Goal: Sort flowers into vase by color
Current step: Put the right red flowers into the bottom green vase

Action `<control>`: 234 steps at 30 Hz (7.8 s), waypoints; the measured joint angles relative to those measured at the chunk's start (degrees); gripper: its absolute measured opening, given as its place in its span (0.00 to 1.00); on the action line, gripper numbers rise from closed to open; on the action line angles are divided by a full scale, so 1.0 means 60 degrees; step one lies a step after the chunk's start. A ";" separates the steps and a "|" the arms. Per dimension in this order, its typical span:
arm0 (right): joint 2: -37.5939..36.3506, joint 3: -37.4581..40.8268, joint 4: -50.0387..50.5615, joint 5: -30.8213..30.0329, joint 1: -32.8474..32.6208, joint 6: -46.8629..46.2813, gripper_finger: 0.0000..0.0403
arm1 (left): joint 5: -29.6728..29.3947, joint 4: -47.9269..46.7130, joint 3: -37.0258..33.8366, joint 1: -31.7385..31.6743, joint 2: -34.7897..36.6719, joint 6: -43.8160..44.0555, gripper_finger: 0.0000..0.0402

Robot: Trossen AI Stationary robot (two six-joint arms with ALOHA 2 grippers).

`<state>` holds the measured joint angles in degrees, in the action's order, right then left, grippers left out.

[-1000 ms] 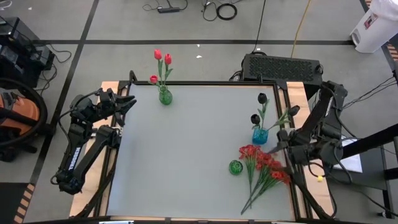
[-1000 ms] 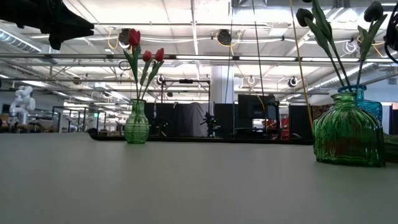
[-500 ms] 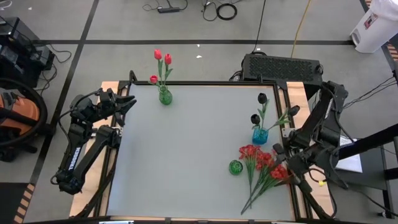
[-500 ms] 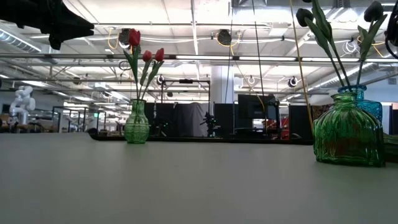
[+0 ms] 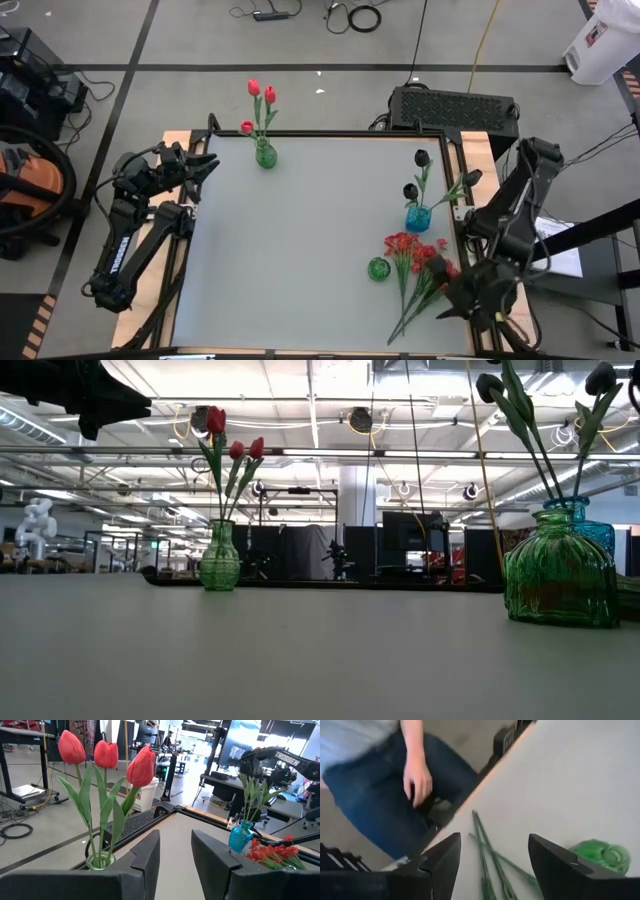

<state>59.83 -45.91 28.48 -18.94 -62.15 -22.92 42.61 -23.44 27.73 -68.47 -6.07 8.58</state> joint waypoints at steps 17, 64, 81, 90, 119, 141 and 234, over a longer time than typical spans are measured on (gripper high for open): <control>0.2914 0.0000 0.0011 0.0671 0.0055 -0.0108 0.56 | 0.0000 0.0000 0.0000 -0.0001 0.0000 0.0000 0.29; 0.4558 0.0000 0.1443 0.1745 0.0372 -0.1466 0.37 | 0.0000 -0.0002 0.0000 0.0000 -0.0004 0.0000 0.29; 0.4554 0.0000 0.1434 0.2222 0.0372 -0.1937 0.13 | 0.0000 -0.0004 0.0000 -0.0003 -0.0004 0.0000 0.29; 0.4554 0.0000 0.1458 0.2483 0.0368 -0.1948 0.02 | 0.0003 0.0000 0.0000 -0.0002 -0.0003 0.0000 0.29; 0.4274 -0.3482 0.4802 0.1786 0.0368 -0.0992 0.00 | 0.0000 0.0000 0.0002 -0.0001 -0.0001 0.0000 0.29; 0.4267 -0.4994 0.6114 0.0127 0.0368 -0.0567 0.00 | 0.0000 0.0000 0.0000 0.0001 -0.0001 0.0000 0.29; 0.4277 -0.4998 0.4652 0.0462 0.3096 -0.1803 0.00 | -0.2955 0.4497 0.2493 0.9522 -0.7647 -0.2072 0.29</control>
<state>85.49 -75.90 56.40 -16.16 -43.57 -33.74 24.88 3.54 42.68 -11.34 -51.95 -3.85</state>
